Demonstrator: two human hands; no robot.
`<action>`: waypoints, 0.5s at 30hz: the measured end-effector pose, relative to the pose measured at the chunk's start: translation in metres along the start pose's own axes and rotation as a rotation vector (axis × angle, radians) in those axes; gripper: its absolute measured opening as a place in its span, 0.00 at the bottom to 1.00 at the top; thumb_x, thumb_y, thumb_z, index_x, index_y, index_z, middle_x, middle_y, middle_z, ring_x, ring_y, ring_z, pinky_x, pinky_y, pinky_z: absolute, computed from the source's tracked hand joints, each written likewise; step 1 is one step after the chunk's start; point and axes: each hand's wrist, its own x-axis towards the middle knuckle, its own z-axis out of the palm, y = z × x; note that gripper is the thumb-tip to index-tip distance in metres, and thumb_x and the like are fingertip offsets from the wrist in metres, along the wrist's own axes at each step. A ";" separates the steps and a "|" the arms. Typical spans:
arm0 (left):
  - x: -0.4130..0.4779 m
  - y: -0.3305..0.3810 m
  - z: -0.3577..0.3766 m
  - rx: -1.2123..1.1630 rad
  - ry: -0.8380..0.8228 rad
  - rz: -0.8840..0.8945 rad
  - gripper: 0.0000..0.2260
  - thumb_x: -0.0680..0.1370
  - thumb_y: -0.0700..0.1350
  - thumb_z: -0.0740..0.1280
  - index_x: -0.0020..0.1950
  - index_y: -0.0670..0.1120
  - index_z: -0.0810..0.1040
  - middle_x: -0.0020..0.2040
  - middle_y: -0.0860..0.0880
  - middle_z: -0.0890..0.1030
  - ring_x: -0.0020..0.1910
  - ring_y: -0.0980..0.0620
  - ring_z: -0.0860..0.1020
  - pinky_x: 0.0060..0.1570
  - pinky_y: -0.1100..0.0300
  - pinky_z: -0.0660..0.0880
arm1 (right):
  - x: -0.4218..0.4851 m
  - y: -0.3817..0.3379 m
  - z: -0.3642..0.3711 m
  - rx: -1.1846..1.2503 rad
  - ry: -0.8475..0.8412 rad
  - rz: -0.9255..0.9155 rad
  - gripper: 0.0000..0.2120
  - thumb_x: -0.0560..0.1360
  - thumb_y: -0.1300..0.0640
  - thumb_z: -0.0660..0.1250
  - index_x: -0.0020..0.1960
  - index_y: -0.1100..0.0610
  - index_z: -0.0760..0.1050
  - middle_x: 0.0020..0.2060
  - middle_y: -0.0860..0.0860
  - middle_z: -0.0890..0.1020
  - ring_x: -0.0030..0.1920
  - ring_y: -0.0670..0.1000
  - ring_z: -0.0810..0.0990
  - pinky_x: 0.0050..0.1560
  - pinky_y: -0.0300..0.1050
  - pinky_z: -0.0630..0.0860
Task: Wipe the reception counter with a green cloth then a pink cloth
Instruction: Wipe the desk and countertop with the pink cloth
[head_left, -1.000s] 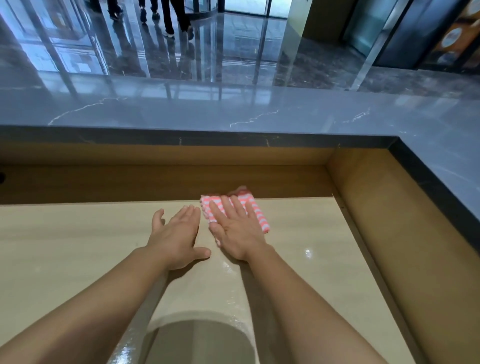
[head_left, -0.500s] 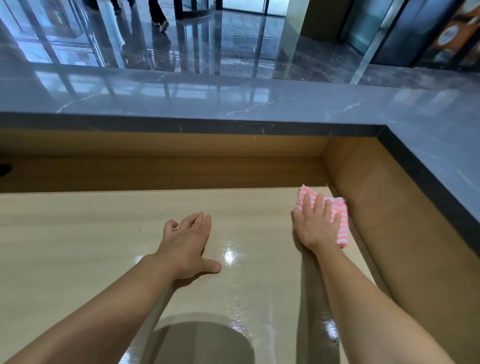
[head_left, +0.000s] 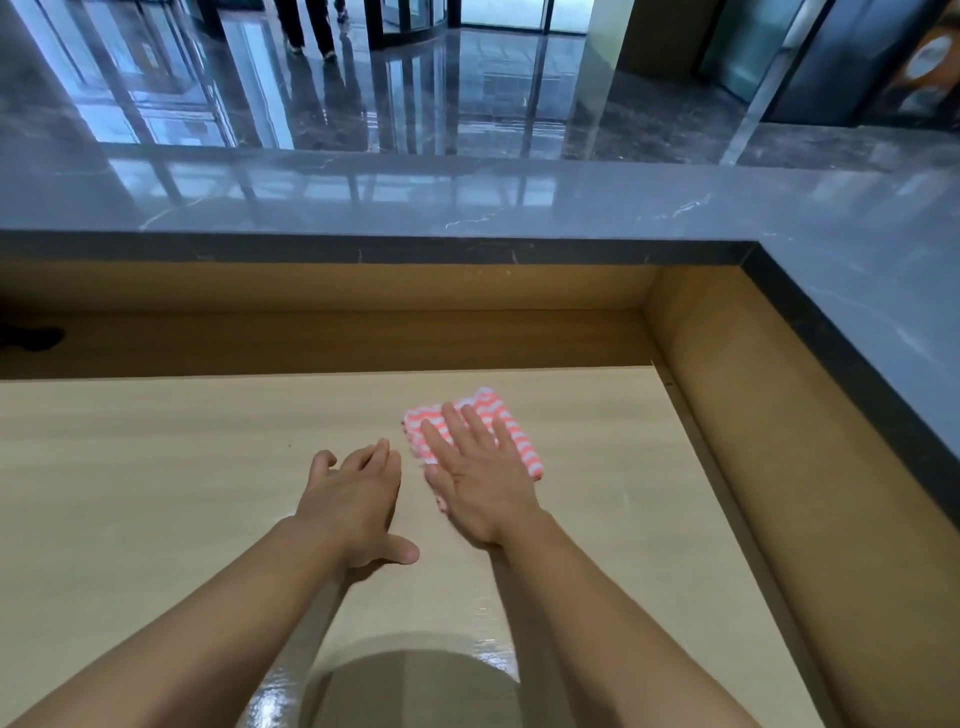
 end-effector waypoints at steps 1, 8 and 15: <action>0.001 0.001 -0.001 0.016 -0.017 -0.008 0.50 0.70 0.68 0.67 0.79 0.45 0.45 0.80 0.48 0.44 0.78 0.52 0.45 0.72 0.46 0.45 | -0.005 0.017 -0.002 0.002 0.007 0.018 0.26 0.83 0.44 0.43 0.79 0.44 0.40 0.78 0.46 0.38 0.77 0.49 0.34 0.73 0.50 0.30; 0.005 0.004 -0.002 0.043 -0.070 -0.043 0.52 0.69 0.68 0.67 0.79 0.45 0.43 0.80 0.49 0.43 0.78 0.53 0.45 0.72 0.45 0.45 | -0.048 0.141 -0.019 0.016 0.046 0.388 0.27 0.83 0.43 0.43 0.79 0.47 0.42 0.79 0.49 0.41 0.78 0.52 0.39 0.76 0.53 0.39; 0.008 0.002 0.004 0.029 -0.062 -0.032 0.53 0.69 0.69 0.68 0.79 0.45 0.42 0.80 0.49 0.42 0.78 0.54 0.43 0.73 0.46 0.42 | -0.036 0.100 -0.010 0.102 0.101 0.657 0.27 0.83 0.45 0.42 0.79 0.48 0.39 0.79 0.52 0.41 0.78 0.55 0.38 0.75 0.58 0.36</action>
